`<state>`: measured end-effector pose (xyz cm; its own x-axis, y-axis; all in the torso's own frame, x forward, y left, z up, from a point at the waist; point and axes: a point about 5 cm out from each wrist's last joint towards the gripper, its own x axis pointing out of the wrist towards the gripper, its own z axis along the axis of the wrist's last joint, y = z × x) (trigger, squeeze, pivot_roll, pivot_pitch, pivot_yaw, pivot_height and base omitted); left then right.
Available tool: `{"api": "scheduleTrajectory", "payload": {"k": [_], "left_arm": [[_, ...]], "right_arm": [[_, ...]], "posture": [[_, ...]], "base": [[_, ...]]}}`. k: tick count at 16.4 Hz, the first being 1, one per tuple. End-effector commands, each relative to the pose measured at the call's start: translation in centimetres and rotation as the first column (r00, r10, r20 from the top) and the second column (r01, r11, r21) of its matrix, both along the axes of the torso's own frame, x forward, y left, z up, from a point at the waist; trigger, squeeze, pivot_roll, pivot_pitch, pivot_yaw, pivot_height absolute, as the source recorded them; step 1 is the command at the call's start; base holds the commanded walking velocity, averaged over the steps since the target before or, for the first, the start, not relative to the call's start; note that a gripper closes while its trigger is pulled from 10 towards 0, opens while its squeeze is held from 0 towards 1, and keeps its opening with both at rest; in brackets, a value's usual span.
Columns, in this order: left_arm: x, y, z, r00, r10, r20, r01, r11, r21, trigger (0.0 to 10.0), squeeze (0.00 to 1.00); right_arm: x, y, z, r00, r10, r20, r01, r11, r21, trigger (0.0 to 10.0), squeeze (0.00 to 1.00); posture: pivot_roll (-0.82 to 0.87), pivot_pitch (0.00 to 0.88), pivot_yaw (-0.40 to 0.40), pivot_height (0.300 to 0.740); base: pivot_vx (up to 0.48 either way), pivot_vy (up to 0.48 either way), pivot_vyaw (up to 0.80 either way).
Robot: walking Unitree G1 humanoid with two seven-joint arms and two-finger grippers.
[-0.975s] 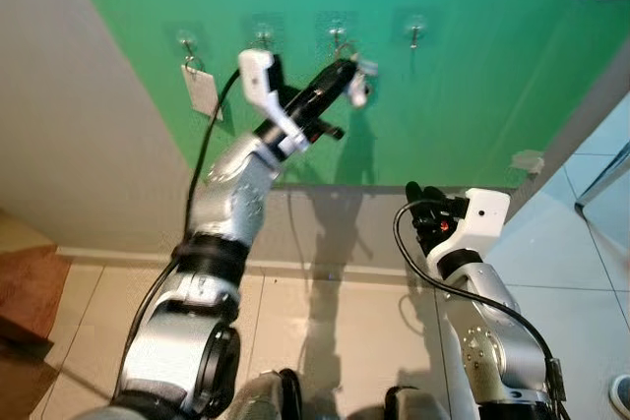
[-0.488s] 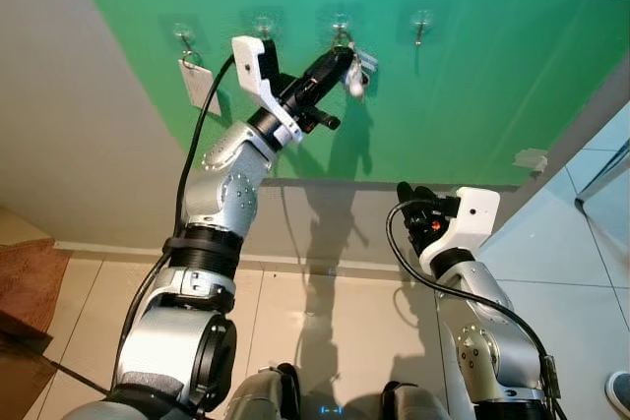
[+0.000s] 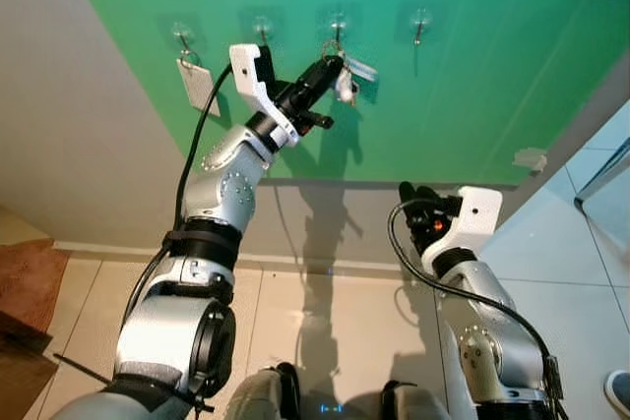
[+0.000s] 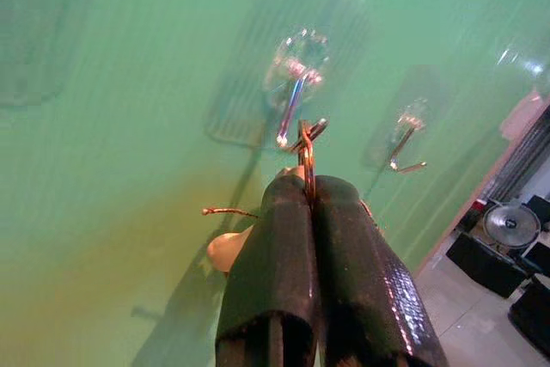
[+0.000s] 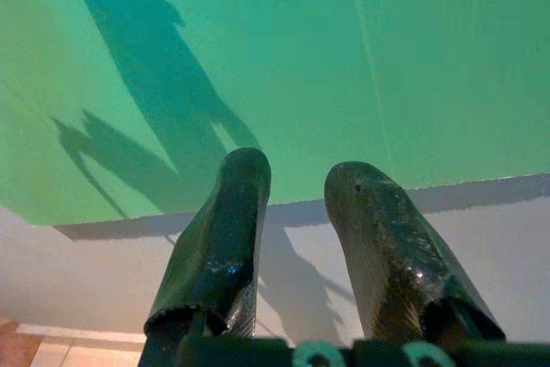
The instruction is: Hang keys on a hook
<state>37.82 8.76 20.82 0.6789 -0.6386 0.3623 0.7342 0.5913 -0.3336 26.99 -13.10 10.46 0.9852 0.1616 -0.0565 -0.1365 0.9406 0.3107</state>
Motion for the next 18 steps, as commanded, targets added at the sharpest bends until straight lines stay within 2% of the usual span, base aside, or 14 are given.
{"api": "scheduleTrajectory", "payload": {"k": [1,11,14,15,18], "left_arm": [[0.2,0.0,0.8,1.000,-0.005,0.028,0.005,1.000,0.000,10.0,0.00],[0.1,0.0,-0.8,0.999,0.005,-0.032,-0.006,1.000,-0.028,10.0,0.00],[0.1,0.2,-1.8,0.996,0.008,-0.092,-0.011,0.999,-0.041,10.0,0.00],[0.0,0.1,-2.0,0.994,-0.011,-0.104,0.005,0.999,-0.053,10.0,1.00],[0.0,0.1,-1.8,0.995,0.002,-0.100,-0.008,0.998,-0.061,10.0,1.00]], "right_arm": [[-0.4,-0.2,-0.1,1.000,-0.012,-0.009,0.012,1.000,0.016,10.0,0.00],[-0.3,-0.3,0.3,1.000,-0.013,-0.001,0.013,1.000,0.014,10.0,0.00],[-0.4,-0.4,0.5,1.000,-0.011,0.001,0.011,1.000,0.013,10.0,0.00],[-0.4,-0.4,0.5,1.000,-0.012,0.001,0.012,1.000,0.012,10.0,0.00],[-0.4,-0.4,0.6,1.000,-0.011,0.001,0.011,1.000,0.012,10.0,0.00]], "posture": [[-0.04,0.196,0.080,0.740],[-0.05,0.192,0.077,0.740],[-0.05,0.194,0.074,0.740],[-0.05,0.195,0.074,0.740],[-0.05,0.194,0.072,0.740]], "base": [[0.000,0.000,0.00],[0.000,0.000,0.00],[0.000,0.000,0.00],[0.000,0.000,0.00],[0.000,0.000,0.00]]}}
